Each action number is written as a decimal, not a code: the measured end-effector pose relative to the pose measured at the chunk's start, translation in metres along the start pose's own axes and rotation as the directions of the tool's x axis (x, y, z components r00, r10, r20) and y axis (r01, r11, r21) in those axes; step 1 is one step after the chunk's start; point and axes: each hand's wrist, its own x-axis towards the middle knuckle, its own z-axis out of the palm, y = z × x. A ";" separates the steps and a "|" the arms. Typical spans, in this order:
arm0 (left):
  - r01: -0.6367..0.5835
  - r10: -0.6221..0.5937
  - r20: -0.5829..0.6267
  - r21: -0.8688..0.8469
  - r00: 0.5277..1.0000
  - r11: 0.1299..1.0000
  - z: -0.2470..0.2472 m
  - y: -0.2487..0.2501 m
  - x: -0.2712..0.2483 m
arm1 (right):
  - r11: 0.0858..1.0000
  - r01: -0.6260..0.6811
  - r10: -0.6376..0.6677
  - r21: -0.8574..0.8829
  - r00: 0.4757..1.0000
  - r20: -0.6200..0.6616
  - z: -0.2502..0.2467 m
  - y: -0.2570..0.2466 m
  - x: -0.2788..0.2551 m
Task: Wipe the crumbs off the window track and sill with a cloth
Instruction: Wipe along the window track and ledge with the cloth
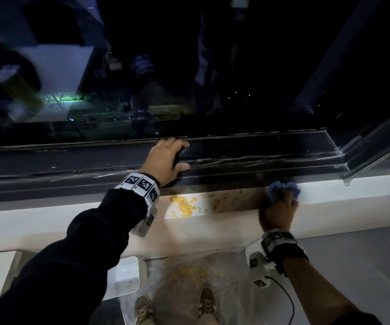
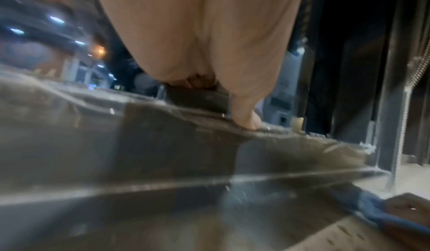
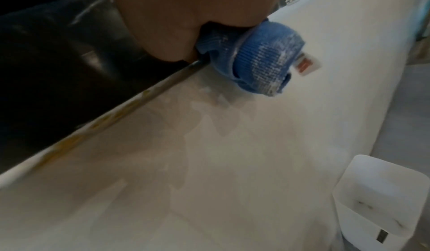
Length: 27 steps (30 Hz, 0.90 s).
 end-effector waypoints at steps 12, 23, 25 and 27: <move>0.009 -0.008 0.009 -0.096 1.000 0.995 -0.029 -0.025 -0.022 | 0.902 0.268 -0.212 0.338 0.958 -0.193 -0.018 -0.037 -0.041; 0.095 -0.096 -0.017 -0.016 0.995 0.995 -0.017 -0.024 -0.019 | 0.967 0.105 -0.087 0.231 0.992 -0.089 0.006 -0.059 -0.030; 0.097 -0.098 -0.011 -0.019 0.995 0.995 -0.018 -0.024 -0.019 | 0.928 0.251 -0.254 0.276 0.967 -0.026 0.011 -0.083 -0.057; 0.104 -0.104 -0.006 -0.022 0.995 0.994 -0.020 -0.025 -0.020 | 0.847 0.321 -0.385 0.424 0.920 0.071 0.003 -0.111 -0.078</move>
